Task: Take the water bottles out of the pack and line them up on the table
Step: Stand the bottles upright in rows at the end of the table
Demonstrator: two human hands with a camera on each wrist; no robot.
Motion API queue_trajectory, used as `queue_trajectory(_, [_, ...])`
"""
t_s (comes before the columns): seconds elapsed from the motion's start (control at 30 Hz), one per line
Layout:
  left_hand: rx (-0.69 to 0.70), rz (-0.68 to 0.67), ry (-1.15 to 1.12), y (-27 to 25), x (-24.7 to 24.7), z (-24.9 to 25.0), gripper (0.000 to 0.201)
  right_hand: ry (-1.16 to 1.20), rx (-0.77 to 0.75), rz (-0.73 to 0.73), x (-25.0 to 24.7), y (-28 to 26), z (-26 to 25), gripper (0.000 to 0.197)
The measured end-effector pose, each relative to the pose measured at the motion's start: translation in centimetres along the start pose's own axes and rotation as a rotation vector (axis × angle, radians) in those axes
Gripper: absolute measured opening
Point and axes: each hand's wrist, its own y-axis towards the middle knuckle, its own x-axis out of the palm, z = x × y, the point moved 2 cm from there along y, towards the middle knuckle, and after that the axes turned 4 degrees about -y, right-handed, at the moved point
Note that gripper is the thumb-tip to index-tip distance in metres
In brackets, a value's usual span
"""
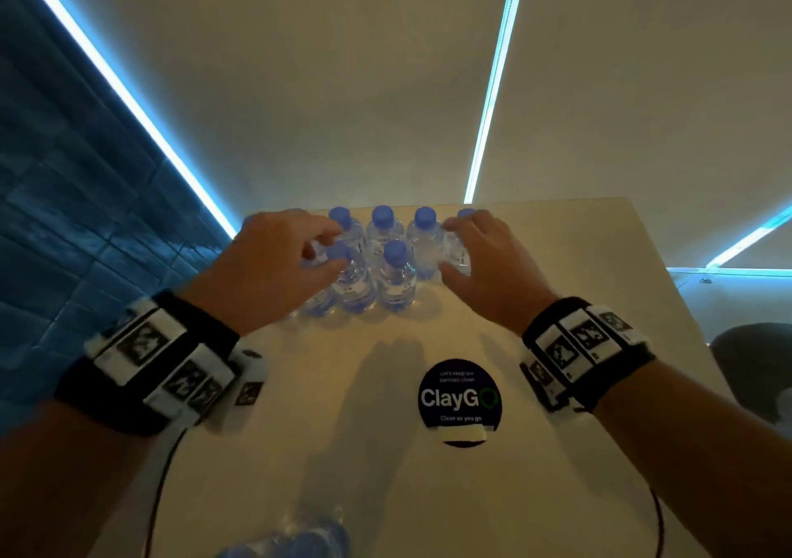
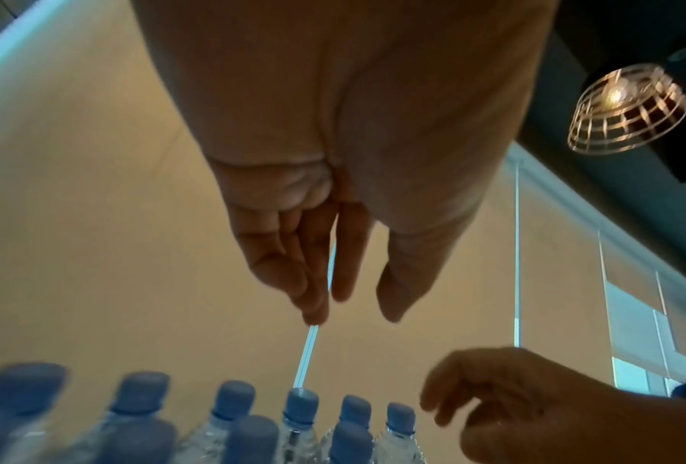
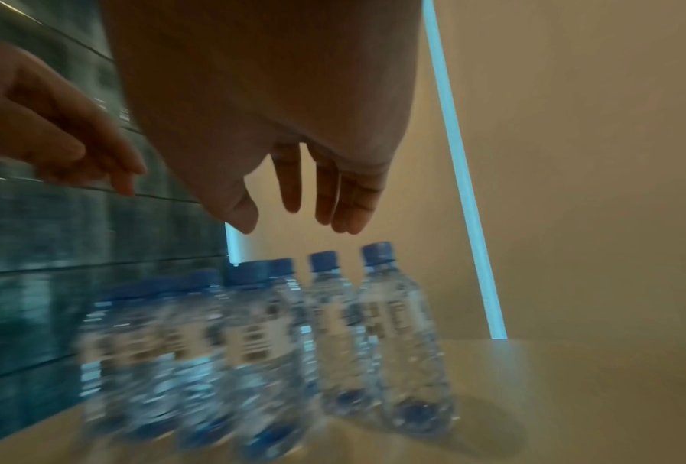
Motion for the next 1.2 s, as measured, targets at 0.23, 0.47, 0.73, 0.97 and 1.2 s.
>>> queue_trajectory(0.23, [-0.136, -0.503, 0.021, -17.8, -3.1, -4.7, 0.049, 0.101, -0.345, -0.658, 0.0, -12.0, -13.8, 0.053])
queue_trajectory(0.47, [-0.191, -0.737, -0.314, -26.1, 1.1, -4.7, 0.049, -0.024, -0.540, -0.809, 4.4, -17.7, -21.9, 0.039])
queue_trajectory(0.73, [-0.091, -0.551, -0.268, -24.9, 4.8, -2.9, 0.042, -0.027, -0.279, -0.672, 2.7, -18.2, -21.3, 0.023])
queue_trajectory(0.97, [-0.042, -0.364, -0.196, -16.1, 5.6, 0.8, 0.042, -0.141, 0.023, -0.430, -1.8, -13.7, -13.3, 0.021])
queue_trajectory(1.2, [-0.065, -0.248, -0.131, -3.7, 9.8, 6.1, 0.034, -0.278, 0.215, -0.196, -3.2, -7.5, -2.2, 0.014])
